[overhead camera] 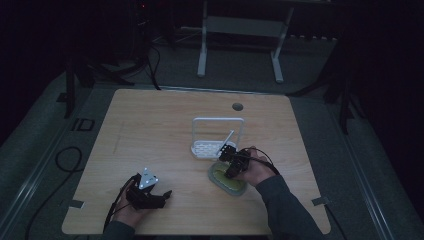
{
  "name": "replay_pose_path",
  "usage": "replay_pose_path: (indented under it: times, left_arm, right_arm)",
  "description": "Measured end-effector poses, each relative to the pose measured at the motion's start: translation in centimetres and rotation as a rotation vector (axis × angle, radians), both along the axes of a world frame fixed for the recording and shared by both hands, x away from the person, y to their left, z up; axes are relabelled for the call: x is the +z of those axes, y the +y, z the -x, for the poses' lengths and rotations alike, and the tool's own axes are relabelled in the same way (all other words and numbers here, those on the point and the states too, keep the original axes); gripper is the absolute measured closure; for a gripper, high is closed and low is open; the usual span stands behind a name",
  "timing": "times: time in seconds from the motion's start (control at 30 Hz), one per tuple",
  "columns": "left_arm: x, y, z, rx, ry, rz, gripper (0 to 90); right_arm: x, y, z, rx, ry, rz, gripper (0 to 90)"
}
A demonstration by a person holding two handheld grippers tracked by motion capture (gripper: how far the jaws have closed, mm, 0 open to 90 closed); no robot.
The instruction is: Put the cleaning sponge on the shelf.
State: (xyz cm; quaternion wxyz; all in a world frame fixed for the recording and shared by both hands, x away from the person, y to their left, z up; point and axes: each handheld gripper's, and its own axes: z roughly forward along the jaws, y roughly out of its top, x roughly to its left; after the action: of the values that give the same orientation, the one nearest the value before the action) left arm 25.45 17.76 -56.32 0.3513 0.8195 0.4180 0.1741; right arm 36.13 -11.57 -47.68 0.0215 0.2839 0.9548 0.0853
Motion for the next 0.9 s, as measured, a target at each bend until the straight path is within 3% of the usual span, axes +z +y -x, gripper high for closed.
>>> replay_pose_path:
  times: [0.33,0.9]
  left_arm:
    - [0.0,0.0,0.0,-0.001,0.0,0.0,19.7]
    - [0.0,0.0,0.0,-0.002,0.0,-0.001,19.7]
  right_arm:
    - [0.11,0.22,-0.09,0.041,0.004,0.034,71.0]
    - [0.43,0.14,0.28,0.15,-0.074,0.07,71.2]
